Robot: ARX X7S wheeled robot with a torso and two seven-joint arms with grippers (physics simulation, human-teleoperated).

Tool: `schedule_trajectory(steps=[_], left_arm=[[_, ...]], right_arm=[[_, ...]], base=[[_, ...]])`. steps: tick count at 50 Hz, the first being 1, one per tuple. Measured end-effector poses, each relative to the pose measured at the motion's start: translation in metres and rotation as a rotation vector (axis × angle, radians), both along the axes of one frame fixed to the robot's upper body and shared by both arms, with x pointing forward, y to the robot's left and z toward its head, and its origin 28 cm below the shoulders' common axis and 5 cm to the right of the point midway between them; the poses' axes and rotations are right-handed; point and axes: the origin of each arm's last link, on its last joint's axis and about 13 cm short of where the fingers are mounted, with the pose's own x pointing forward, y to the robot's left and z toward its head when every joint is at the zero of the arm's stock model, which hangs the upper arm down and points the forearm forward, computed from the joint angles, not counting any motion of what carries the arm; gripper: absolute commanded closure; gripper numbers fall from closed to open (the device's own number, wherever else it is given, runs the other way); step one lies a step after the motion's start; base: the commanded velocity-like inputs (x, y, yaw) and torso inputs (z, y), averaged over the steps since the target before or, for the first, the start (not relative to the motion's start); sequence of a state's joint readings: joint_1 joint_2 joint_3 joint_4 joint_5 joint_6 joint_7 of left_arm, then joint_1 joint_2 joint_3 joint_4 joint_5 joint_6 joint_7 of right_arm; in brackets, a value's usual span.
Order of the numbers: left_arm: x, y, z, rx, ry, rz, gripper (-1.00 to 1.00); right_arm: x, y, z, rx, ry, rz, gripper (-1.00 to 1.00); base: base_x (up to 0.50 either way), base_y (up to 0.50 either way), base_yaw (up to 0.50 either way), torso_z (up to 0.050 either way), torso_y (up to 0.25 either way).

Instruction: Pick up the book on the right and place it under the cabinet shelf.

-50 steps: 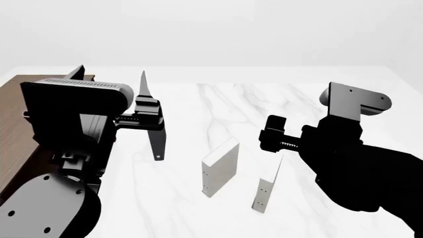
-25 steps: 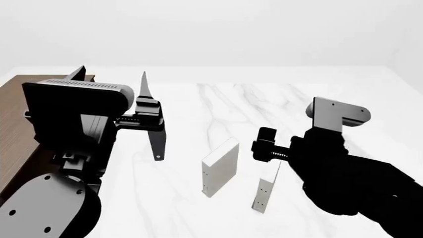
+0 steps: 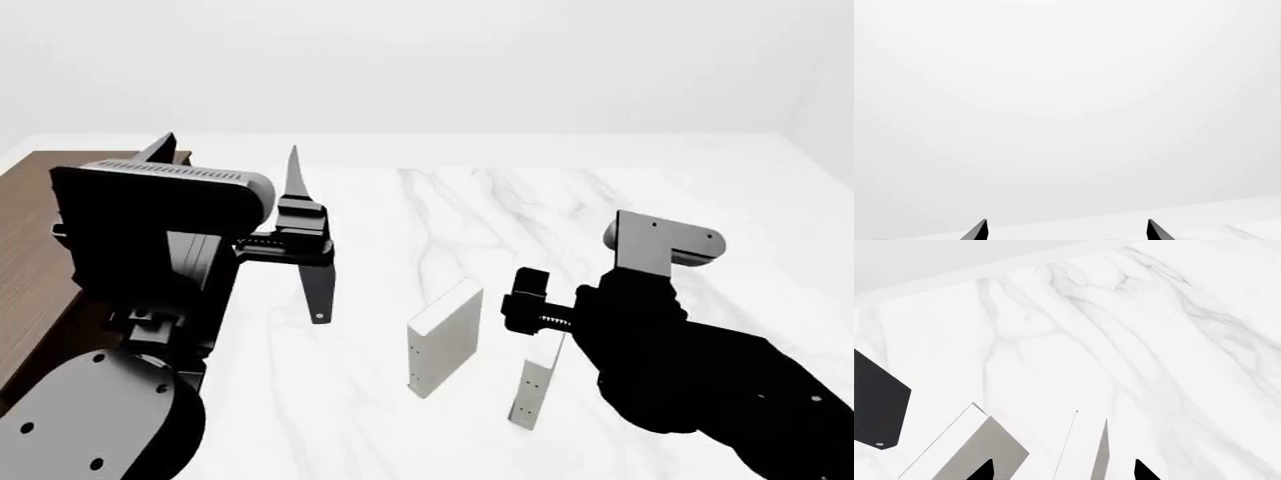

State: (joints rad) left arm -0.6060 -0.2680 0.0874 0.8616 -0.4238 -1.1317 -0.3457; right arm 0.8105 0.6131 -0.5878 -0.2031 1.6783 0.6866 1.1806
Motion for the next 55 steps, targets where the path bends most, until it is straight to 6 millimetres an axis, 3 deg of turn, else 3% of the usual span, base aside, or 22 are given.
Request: schedule_trajectory(steps=[55], left_arm=[[0.000, 0.001, -0.006, -0.003, 0.006, -0.001, -1.00]], right_arm=[[0.009, 0.003, -0.042, 0.002, 0.067, -0.017, -1.00]], base=[[0.00, 0.00, 0.00, 0.000, 0.000]])
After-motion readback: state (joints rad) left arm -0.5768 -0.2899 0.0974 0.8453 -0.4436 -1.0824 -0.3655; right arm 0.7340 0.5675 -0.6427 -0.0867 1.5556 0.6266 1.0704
